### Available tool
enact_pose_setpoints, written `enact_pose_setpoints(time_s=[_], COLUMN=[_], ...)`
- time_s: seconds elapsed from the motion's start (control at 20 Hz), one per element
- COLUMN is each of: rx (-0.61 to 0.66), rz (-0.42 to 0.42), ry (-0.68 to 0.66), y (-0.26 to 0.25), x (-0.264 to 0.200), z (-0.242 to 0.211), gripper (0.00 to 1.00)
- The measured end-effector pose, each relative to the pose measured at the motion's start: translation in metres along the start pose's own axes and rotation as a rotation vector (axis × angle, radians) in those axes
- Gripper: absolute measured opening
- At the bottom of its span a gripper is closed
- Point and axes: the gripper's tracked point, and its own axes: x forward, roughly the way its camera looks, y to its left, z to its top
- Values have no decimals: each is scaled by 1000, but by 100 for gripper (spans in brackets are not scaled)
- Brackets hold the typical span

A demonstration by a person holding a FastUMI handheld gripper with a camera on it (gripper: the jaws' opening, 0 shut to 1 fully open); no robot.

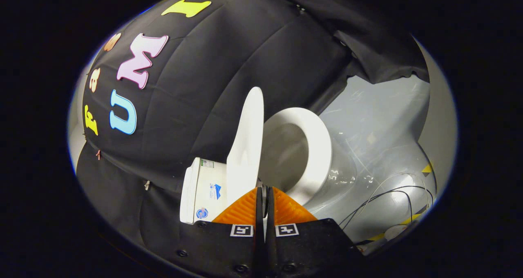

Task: Open the toilet lid.

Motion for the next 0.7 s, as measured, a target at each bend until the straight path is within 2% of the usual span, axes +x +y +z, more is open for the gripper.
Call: enact_pose_setpoints(time_s=[0.35,0.7], rx=[-121,-233], rz=[11,-67], ry=[-32,-47], y=[76,121], x=[-15,-20], z=[-4,-11], gripper=[5,5])
